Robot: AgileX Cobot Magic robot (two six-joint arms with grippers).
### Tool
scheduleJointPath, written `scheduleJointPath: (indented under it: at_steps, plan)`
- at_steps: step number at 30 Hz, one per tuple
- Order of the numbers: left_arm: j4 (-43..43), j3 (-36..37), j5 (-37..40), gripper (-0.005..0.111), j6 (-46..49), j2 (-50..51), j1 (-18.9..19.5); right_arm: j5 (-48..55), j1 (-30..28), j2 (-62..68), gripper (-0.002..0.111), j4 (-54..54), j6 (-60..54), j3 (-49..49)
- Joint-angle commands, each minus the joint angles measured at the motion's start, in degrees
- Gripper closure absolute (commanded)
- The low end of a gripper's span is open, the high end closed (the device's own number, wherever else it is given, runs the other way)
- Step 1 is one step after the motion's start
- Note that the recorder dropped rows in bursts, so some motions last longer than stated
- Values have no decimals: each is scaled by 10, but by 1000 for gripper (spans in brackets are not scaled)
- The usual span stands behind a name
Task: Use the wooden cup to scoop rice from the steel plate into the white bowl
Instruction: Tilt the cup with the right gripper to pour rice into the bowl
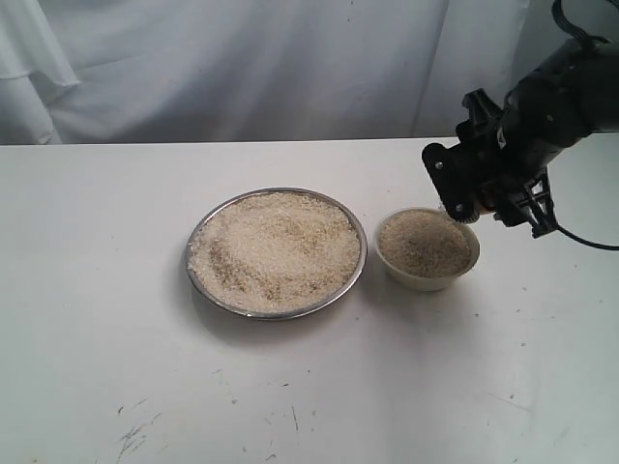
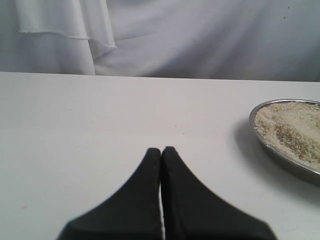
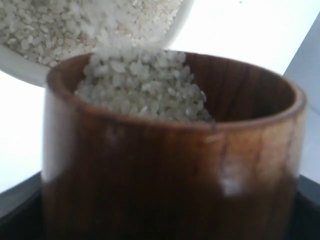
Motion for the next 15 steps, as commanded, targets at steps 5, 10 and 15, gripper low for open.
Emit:
scheduleJointPath:
  at_steps: [5,10,15]
  plan:
    - [0,3,-4,107,-2,-3,-1,-6,5,-3,108,-38,4,2]
    - [0,3,-4,107,-2,-3,-1,-11,5,-3,108,-53,1,2]
    - [0,3,-4,107,-2,-3,-1,-17,9,-3,108,-63,0,2]
